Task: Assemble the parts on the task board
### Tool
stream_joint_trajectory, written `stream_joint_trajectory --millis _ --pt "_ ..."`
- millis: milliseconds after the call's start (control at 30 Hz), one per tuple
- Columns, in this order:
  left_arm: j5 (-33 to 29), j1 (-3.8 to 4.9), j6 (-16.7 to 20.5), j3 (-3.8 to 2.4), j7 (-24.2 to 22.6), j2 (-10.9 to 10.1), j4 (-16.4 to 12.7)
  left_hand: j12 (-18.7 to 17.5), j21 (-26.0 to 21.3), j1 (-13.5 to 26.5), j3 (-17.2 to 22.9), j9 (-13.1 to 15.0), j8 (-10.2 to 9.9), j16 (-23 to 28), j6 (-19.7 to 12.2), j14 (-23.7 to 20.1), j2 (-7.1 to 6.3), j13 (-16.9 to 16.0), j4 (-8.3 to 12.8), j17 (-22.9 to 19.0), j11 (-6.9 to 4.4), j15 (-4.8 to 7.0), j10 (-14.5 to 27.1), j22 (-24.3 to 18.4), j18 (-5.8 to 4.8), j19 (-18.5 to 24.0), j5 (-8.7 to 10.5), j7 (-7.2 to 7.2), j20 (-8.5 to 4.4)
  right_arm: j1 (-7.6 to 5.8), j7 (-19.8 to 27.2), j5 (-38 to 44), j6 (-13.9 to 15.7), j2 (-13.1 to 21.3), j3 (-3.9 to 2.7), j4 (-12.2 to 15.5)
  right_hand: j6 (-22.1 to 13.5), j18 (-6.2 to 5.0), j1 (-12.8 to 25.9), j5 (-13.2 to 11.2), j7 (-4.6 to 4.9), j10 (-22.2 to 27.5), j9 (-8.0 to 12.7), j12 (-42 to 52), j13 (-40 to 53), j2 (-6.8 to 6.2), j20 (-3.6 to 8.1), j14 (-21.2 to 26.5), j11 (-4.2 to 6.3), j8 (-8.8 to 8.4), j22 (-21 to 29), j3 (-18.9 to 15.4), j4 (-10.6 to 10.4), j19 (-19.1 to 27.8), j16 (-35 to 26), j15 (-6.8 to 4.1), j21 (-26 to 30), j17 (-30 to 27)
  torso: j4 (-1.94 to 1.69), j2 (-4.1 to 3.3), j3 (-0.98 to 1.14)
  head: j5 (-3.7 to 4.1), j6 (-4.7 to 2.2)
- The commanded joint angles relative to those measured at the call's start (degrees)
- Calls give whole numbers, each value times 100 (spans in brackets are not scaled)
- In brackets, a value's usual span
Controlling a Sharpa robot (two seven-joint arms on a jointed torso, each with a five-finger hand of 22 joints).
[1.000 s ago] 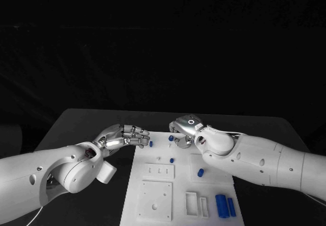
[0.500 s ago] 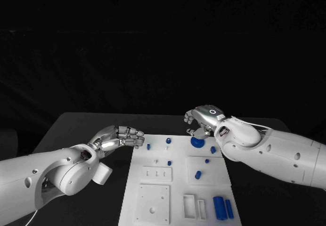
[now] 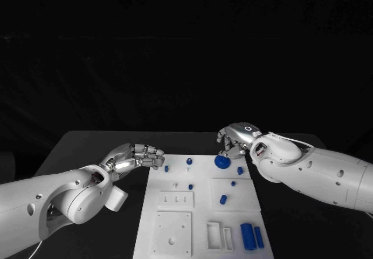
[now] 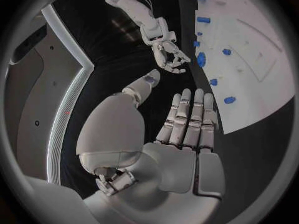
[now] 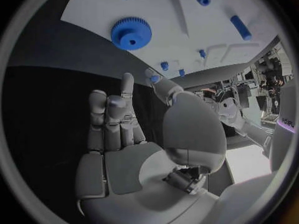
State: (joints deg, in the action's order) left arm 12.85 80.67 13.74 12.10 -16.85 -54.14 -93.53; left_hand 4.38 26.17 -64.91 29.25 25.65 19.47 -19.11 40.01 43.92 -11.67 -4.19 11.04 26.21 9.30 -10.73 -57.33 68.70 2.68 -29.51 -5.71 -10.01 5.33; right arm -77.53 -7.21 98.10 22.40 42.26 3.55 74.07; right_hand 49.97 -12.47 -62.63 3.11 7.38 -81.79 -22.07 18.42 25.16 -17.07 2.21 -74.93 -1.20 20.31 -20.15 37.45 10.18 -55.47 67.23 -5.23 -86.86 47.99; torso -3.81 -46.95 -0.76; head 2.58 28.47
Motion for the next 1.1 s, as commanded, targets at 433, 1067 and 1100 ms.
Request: stream_joint_trajectory --millis 433,1067,1100 --pt "-34 17 -17 -2 -92 25 8 -4 -35 4 -15 -1 27 -21 40 45 62 1 44 -10 -6 -10 -27 -10 27 -45 -20 14 -11 189 142 -231 -534 -90 5 -334 -87 -253 87 173 53 1524 51 3883 4069 -5 134 41 -16 -164 -227 -18 -79 -166 585 24 -230 569 -15 -1 -12 39 72" --pt "-34 17 -17 -1 -82 30 32 -13 -39 10 -22 -5 21 -20 38 45 68 5 53 -13 1 -10 -25 -13 24 -49 -23 11 -13 245 196 -368 -693 -43 5 -327 -3 -253 175 361 46 1574 30 4093 4240 13 163 43 -9 -131 -308 -33 -171 -161 647 24 -290 683 1 5 -10 23 87" --pt "-34 17 -18 -1 -82 32 34 -14 -39 11 -23 -5 21 -20 38 45 68 5 53 -14 1 -10 -24 -13 24 -50 -23 11 -13 247 197 -371 -693 -43 5 -334 7 -253 173 372 43 1575 28 4096 4243 15 164 42 -6 -126 -311 -28 -176 -160 647 22 -290 686 1 5 -8 23 87"
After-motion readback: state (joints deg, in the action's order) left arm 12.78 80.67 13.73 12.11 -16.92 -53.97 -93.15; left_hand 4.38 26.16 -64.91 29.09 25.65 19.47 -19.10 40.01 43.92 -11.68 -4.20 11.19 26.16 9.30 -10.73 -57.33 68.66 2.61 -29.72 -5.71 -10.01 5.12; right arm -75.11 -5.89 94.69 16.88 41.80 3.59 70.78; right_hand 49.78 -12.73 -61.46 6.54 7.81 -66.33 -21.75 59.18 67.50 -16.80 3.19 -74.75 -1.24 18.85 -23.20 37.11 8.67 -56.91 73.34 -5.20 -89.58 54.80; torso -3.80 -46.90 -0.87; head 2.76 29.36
